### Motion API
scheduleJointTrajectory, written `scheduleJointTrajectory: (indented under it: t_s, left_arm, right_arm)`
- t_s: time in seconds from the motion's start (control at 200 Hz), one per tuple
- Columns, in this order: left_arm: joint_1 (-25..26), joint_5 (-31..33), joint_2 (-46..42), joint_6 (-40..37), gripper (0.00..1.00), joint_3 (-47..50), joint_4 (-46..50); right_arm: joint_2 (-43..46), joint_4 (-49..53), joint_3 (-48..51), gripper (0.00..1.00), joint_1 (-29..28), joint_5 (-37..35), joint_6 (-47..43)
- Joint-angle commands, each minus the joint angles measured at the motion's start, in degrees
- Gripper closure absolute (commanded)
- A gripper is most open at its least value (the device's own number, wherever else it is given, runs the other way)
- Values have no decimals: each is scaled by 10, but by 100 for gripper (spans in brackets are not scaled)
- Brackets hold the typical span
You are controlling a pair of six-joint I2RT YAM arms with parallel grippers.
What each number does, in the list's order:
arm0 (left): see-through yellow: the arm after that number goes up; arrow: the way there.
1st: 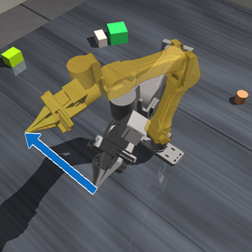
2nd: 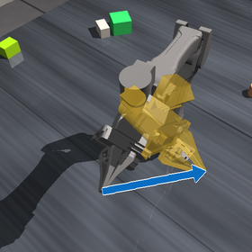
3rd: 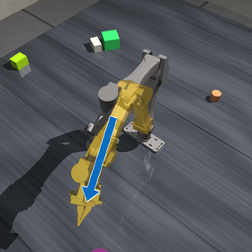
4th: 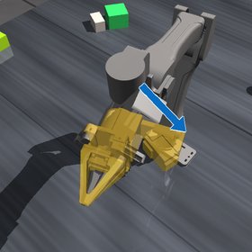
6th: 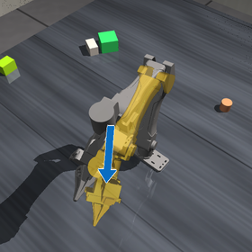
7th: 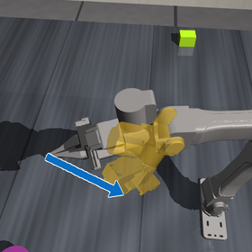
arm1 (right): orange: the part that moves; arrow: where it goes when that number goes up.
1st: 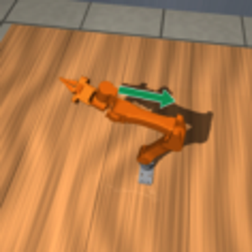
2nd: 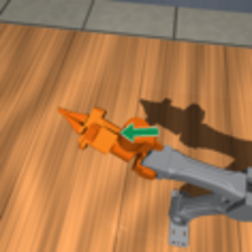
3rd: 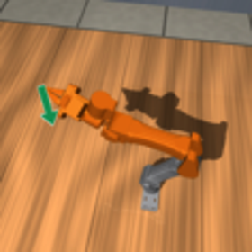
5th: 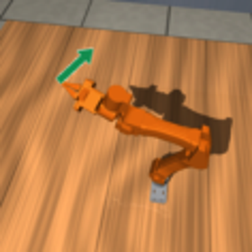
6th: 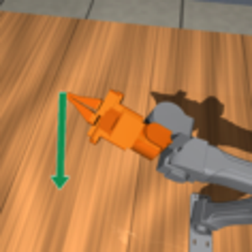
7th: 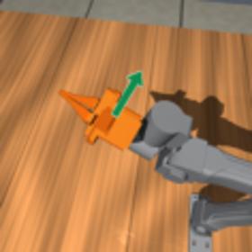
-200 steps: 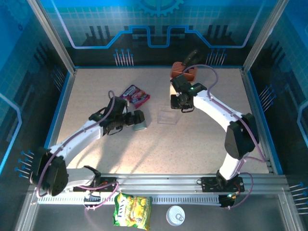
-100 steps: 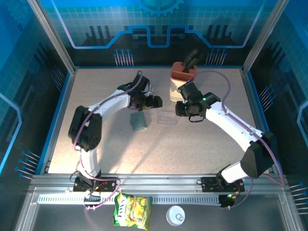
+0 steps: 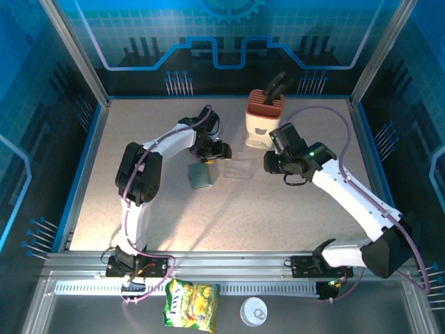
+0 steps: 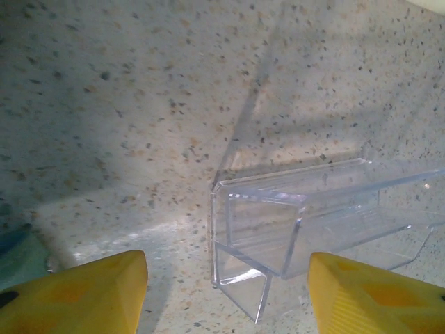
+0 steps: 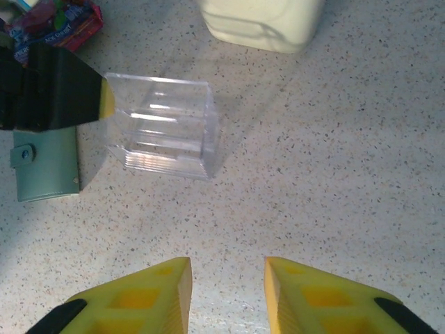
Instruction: Take the credit cards out of the card holder
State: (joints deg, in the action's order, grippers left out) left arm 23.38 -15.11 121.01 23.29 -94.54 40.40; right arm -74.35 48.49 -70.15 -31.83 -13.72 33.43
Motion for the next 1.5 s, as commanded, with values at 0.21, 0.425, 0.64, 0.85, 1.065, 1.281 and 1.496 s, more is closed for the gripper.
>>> scheduleJointTrajectory:
  t_s: [0.21, 0.425, 0.64, 0.85, 1.065, 1.281, 1.496]
  left_arm:
    - [-12, -34, -28, -17, 36, 49, -5]
    - [21, -83, -45, 21, 34, 54, -48]
    - [26, -83, -39, 31, 35, 37, -55]
    - [29, -97, -32, 34, 36, 24, -64]
    - [19, -46, -45, -2, 36, 8, -29]
    - [15, -107, -19, 24, 39, -20, -57]
    - [18, -111, -10, 30, 39, -29, -64]
  right_arm:
    - [9, 11, 1, 67, 2, -10, 4]
    - [8, 9, 2, 66, 2, -8, 4]
    - [8, 8, 3, 66, 2, -5, 2]
    - [7, 9, 3, 66, 3, -6, 2]
    - [4, 7, 2, 66, 3, -5, 1]
    - [-1, 4, 2, 66, 3, 0, 5]
    - [2, 6, 4, 66, 3, -3, 5]
